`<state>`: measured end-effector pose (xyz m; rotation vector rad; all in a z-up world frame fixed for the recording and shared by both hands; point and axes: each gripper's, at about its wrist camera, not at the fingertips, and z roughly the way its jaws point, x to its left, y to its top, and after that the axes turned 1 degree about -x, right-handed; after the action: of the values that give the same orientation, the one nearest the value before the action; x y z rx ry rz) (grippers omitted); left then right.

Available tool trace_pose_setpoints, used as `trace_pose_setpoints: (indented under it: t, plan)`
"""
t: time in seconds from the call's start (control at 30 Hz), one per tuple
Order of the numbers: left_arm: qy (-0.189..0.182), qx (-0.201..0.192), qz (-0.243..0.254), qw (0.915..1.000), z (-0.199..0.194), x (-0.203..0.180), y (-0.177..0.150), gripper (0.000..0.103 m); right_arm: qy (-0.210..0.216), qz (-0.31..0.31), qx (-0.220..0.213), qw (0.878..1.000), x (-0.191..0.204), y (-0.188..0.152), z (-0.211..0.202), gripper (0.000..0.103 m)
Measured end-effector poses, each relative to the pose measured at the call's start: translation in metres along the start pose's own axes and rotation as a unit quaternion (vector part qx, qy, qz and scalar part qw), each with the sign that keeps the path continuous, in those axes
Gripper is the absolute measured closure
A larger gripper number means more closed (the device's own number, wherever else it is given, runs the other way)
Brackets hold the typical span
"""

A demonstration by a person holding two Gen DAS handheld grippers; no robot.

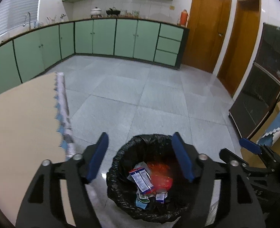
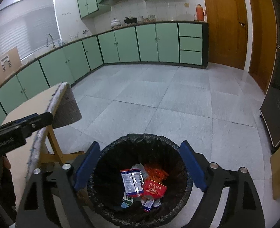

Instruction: Collect trash

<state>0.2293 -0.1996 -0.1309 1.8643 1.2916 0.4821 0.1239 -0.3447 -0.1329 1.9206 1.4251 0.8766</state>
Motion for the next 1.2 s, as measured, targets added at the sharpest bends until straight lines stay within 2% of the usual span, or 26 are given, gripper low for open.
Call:
trace_pose_setpoints:
  t: [0.1, 0.33, 0.8, 1.2]
  plan:
    - [0.013, -0.016, -0.007, 0.9998, -0.024, 0.009, 0.003, 0.023, 0.010, 0.001, -0.009, 1.000, 0.008, 0.005, -0.018, 0.006]
    - [0.039, -0.046, -0.008, 0.9981, -0.082, 0.029, 0.007, 0.014, 0.045, -0.007, -0.025, 0.999, 0.030, 0.017, -0.062, 0.006]
    - [0.068, -0.074, -0.016, 0.9948, -0.170, 0.040, -0.008, 0.014, 0.092, -0.035, -0.047, 0.994, 0.075, 0.022, -0.126, 0.006]
    - [0.070, -0.106, -0.021, 0.9917, -0.215, 0.043, -0.015, 0.013, 0.122, -0.069, -0.070, 0.988, 0.109, 0.015, -0.171, 0.006]
